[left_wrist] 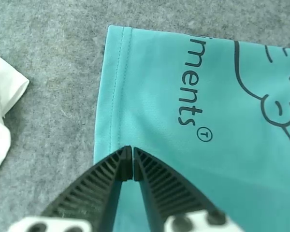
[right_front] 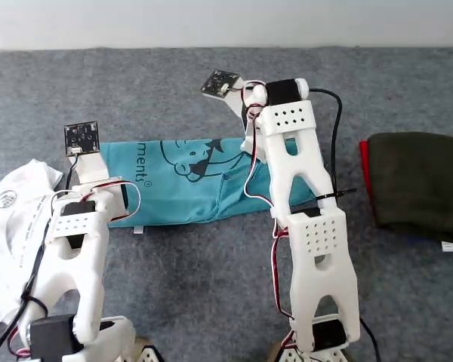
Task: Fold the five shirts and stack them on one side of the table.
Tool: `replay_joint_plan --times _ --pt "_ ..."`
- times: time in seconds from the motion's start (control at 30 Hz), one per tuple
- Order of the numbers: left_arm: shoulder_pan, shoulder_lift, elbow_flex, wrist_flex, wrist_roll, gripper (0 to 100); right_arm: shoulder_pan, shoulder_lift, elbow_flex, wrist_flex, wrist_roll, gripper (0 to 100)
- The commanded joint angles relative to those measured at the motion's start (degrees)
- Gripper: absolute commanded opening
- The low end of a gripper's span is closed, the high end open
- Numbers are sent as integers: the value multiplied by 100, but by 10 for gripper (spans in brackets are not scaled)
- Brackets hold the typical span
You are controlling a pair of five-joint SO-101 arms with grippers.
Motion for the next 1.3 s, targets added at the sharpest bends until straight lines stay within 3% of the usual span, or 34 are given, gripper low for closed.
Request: replay_joint_plan --times 0.0,0.13,0.27,0.77,0.97,1.27 --pt "-26 -35 -66 26 9 14 -4 -1174 1108 259 -35 12" --pt "-26 -35 -66 26 9 14 -215 -1666 2453 75 -35 9" --pt "-26 -35 -66 26 9 14 -382 -1613 2866 -207 -62 9" --pt "-26 -35 -66 18 9 14 -892 -716 2444 -2185 -79 9" --pt "-26 -35 -198 62 18 14 -637 -1015 2180 -1754 -70 9" --pt "-211 -800 -1938 2224 18 116 -409 -1842 1591 -1015 -44 9"
